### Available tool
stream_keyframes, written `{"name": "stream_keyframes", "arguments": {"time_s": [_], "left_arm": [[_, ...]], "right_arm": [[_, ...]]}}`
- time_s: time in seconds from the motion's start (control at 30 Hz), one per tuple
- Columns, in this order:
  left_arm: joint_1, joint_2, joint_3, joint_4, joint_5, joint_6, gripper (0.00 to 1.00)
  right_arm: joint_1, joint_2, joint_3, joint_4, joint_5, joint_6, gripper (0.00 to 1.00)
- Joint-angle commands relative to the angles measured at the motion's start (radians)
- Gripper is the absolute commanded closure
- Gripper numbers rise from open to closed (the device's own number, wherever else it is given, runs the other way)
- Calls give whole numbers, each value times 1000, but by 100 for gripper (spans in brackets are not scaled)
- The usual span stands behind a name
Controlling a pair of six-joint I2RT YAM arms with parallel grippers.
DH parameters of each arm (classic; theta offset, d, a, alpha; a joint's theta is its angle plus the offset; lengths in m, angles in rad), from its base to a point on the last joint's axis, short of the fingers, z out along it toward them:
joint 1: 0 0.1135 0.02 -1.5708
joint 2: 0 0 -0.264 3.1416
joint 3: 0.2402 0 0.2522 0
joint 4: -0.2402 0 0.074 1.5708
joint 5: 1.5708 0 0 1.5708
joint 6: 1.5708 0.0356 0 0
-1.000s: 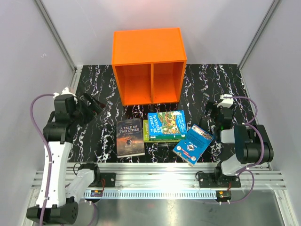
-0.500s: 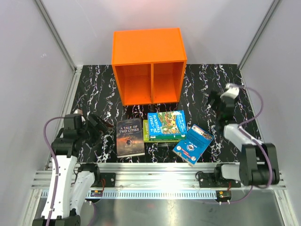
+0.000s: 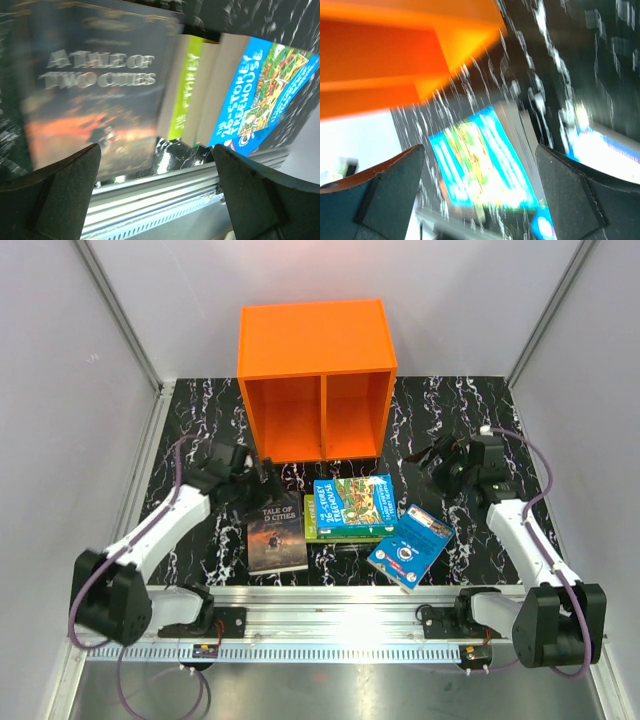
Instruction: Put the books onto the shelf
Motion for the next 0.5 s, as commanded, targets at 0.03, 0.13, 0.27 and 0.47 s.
{"name": "stream_keyframes", "arguments": {"time_s": [0.03,0.13,0.27,0.47], "left_arm": [[-128,164,111,144,-58,2,1],[-163,245,144,193,-38,-9,1],[-200,345,227,181,-42,18,1],[-261,451,357,139,-49,55,1]], "right_arm": [[6,-37,-29,-170,-161,3,0],[21,-3,-72,-171,-194,3,0],[75,62,-103,-96,-210,21,0],[174,261,-34,-61,-206,1,0]]}}
